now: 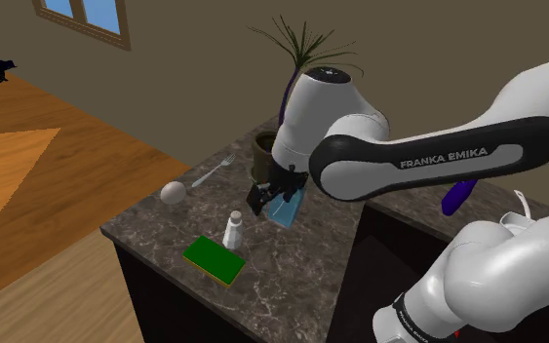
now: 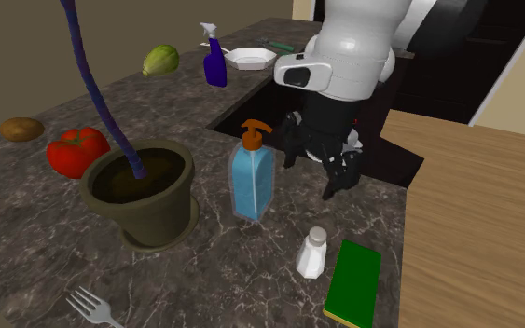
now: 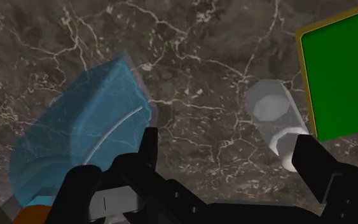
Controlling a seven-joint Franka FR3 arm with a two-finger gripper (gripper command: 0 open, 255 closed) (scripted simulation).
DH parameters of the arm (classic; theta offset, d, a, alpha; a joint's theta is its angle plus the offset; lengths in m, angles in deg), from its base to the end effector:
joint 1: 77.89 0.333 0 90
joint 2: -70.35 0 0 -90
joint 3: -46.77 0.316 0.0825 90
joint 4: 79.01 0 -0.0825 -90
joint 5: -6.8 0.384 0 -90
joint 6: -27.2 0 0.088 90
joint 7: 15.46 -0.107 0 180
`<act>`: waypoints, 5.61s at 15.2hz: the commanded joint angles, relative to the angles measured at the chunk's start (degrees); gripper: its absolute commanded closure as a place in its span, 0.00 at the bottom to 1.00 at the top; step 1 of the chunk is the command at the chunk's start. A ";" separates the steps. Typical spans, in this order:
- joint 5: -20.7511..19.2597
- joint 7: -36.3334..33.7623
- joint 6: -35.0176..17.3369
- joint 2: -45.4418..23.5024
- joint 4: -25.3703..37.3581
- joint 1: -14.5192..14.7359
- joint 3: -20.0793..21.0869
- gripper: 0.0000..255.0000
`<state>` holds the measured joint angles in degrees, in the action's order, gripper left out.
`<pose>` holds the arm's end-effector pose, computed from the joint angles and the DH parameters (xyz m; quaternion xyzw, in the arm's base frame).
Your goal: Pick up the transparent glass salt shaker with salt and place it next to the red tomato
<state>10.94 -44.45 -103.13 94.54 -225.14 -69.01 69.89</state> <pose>0.3562 0.2245 0.4148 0.9969 -0.0068 0.0773 0.0157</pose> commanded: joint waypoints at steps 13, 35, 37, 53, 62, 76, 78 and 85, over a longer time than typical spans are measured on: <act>-13.49 -14.49 -15.88 -18.16 3.61 -3.81 9.43 0.00; -10.58 -12.03 -12.74 -15.52 4.62 -3.08 8.82 1.00; -9.40 -11.00 -11.14 -14.31 5.22 -2.75 8.49 1.00; -4.20 -5.80 1.77 -7.16 11.92 -1.07 5.87 1.00; -3.18 -4.24 8.88 -4.95 17.03 -0.81 4.71 1.00; -2.64 11.66 9.50 0.01 13.24 -4.53 -7.16 1.00; -2.93 14.61 9.18 0.10 12.86 -5.48 -9.37 1.00; -4.11 24.72 8.15 -1.55 13.62 -9.00 -16.86 1.00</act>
<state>7.01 -21.41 -94.58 93.38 -211.52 -77.46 54.21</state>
